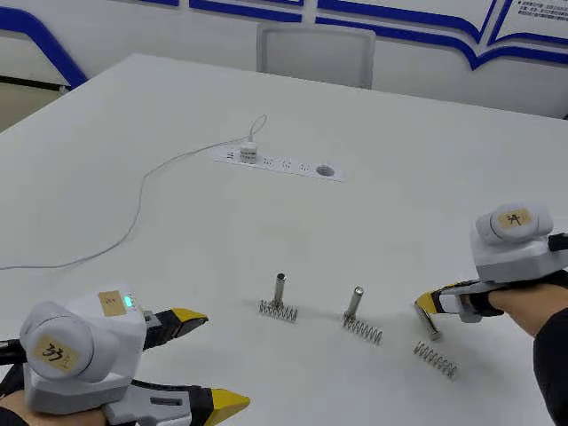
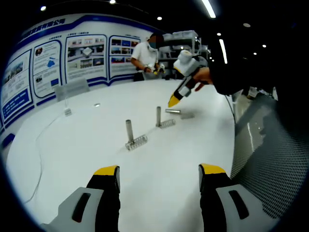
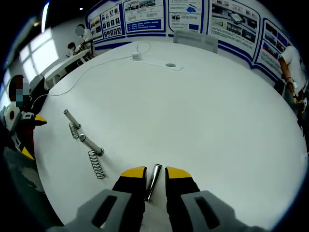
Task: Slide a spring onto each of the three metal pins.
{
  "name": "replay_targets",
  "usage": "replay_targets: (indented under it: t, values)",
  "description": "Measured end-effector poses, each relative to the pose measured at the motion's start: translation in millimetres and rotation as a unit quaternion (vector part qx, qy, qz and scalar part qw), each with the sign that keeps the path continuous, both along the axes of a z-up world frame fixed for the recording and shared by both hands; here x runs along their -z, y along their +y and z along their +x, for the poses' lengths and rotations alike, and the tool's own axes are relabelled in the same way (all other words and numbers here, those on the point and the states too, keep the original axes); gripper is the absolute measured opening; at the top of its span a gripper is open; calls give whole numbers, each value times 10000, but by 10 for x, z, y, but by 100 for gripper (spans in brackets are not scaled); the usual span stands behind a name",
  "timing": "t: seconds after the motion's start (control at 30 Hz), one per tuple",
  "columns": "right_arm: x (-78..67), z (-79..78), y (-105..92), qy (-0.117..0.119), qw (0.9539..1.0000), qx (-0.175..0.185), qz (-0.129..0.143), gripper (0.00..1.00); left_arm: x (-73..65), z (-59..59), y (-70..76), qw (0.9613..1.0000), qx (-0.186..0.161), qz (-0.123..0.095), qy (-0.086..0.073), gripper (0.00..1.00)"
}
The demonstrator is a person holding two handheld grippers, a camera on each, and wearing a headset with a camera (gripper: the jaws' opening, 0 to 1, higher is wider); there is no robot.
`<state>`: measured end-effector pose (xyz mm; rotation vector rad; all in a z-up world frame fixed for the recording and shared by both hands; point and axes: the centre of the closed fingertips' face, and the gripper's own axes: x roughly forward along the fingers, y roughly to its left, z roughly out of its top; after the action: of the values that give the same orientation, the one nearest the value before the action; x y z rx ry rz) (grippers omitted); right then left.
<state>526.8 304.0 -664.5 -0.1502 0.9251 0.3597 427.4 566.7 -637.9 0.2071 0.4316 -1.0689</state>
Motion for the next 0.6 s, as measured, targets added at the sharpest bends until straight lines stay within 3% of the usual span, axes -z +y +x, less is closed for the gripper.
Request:
replay_targets:
  t: [0.2, 0.6]
  values:
    - [111, 14, -4, 346, 9989, 312, -61, 14, -14, 6, 7, 10000, 12, -50, -13, 67]
    - [221, 15, -7, 694, 9954, 626, -214, 10, -40, 12, -1, 9998, 107, -129, -45, 67]
